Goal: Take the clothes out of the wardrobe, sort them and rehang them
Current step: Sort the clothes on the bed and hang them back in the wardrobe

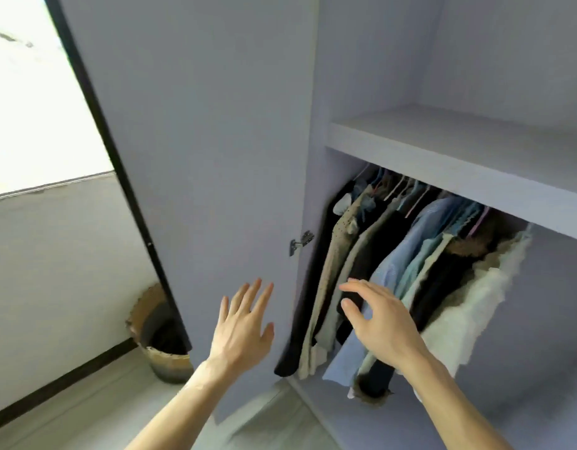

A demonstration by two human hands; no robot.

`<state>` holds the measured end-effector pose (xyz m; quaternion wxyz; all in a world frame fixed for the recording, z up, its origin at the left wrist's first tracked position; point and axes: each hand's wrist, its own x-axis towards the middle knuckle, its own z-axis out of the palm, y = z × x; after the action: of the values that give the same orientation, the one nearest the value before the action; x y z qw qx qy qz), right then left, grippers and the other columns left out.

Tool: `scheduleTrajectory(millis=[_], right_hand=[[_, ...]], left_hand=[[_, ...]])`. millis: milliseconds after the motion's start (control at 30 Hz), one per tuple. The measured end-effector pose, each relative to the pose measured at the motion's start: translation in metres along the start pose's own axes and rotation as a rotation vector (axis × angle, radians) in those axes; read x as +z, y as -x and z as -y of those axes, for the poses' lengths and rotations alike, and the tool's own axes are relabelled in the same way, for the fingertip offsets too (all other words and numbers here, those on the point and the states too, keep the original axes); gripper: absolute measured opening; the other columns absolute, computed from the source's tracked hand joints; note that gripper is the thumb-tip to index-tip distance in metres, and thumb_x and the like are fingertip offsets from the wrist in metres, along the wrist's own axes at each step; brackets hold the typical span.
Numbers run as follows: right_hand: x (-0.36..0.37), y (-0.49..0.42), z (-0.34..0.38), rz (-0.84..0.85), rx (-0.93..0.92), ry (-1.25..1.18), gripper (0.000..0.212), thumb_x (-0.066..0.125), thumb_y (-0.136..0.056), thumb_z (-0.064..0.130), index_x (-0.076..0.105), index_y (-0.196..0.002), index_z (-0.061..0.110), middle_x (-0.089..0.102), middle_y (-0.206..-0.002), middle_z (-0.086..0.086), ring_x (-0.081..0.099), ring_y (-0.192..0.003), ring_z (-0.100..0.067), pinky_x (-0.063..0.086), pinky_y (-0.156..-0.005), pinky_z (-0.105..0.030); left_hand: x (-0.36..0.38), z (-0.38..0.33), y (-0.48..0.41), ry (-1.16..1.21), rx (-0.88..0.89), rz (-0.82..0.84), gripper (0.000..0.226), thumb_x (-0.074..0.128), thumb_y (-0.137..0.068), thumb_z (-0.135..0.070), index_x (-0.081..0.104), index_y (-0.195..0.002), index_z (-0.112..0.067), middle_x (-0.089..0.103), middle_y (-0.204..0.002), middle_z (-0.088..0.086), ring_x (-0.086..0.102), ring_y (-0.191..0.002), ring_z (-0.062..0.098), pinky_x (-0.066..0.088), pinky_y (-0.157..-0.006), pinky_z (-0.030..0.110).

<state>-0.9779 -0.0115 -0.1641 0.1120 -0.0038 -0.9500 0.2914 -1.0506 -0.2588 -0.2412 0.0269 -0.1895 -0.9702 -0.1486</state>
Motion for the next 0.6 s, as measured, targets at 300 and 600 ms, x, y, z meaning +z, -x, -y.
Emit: scheduleTrajectory(millis=[300,600], right_hand=[[0.196,0.066,0.210,0.464,-0.593,-0.060,0.036,0.057,-0.097,0.038,0.059,-0.134,0.036,0.052,-0.142,0.017,0.032,-0.142,-0.005,0.025,-0.118,-0.025],[0.294,0.215,0.399,0.713,-1.224,-0.035,0.040,0.049,-0.100,0.043,0.054,-0.139,0.036,0.049,-0.145,0.018,0.033,-0.145,-0.012,0.015,-0.115,-0.019]], left_hand=[[-0.054,0.187,0.315,-0.033,-0.821,0.034,0.073,0.033,-0.086,-0.052,0.025,-0.156,-0.032,0.013,-0.166,0.001,0.010,-0.153,0.021,0.013,-0.123,0.047],[-0.088,0.180,0.604,-0.082,-1.435,-0.061,0.067,0.035,-0.096,-0.051,0.016,-0.157,-0.033,0.016,-0.165,-0.004,0.015,-0.151,0.018,0.019,-0.120,0.047]])
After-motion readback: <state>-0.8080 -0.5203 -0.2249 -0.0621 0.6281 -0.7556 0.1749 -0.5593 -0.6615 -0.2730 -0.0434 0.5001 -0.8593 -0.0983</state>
